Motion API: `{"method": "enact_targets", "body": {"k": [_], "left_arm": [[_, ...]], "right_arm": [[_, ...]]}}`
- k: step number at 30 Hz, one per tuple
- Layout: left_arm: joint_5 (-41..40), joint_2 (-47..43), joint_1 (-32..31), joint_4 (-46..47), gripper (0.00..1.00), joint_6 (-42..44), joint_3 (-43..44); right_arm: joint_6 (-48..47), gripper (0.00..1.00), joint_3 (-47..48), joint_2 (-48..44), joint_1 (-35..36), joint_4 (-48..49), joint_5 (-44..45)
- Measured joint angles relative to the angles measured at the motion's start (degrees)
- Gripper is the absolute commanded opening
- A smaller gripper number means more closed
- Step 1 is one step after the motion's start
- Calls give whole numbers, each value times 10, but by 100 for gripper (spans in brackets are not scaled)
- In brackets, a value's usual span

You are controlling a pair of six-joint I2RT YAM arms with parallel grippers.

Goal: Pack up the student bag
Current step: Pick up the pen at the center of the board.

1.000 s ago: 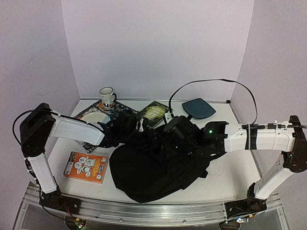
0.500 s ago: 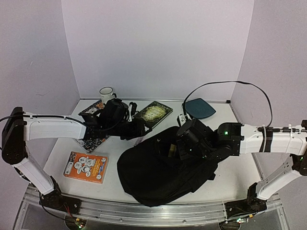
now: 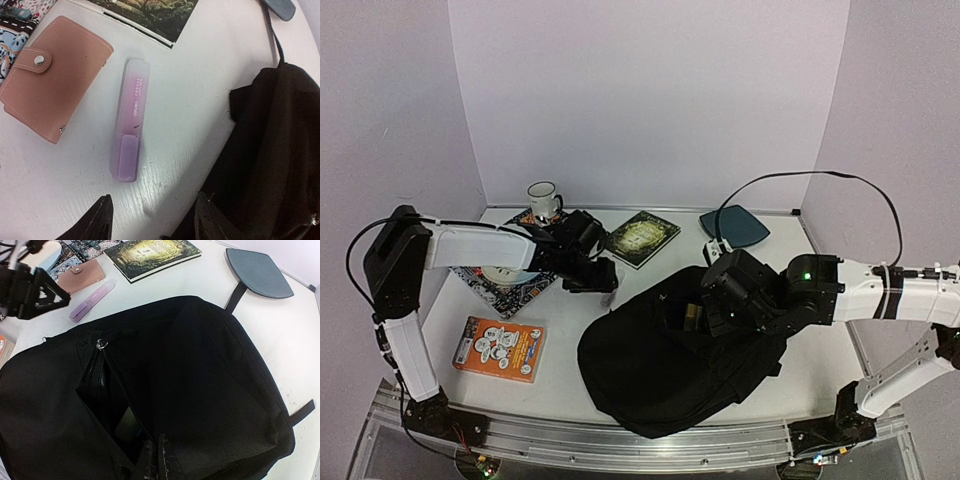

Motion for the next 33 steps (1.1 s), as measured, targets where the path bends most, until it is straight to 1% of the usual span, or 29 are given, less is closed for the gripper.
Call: {"method": "enact_targets", "body": {"k": [7,15,19,24,26,29,33], "left_arm": [[-15,106,1,-29,56,29,84],[-63,187,4,-58,56,53,174],[-76,220,12,-70,54,62,201],[-83,247,18,-83,45,68,236],[-85,254,18,-88,39,72,246],[-86,258,21,-93,28,75,252],[-83,258,26,-96,17,76,253]], "right_arm": [[-7,0,0,1,0,-2,-1],[-9,0,6,12,0,-4,-4],[-11,0,12,19,0,-8,-5],[-15,0,23,31,0,-10,-4],[-16,0,26,35,0,-11,-5],[-18,0,28,39,0,-11,-4],[-21,0,35,48,0,-12,-4]]}}
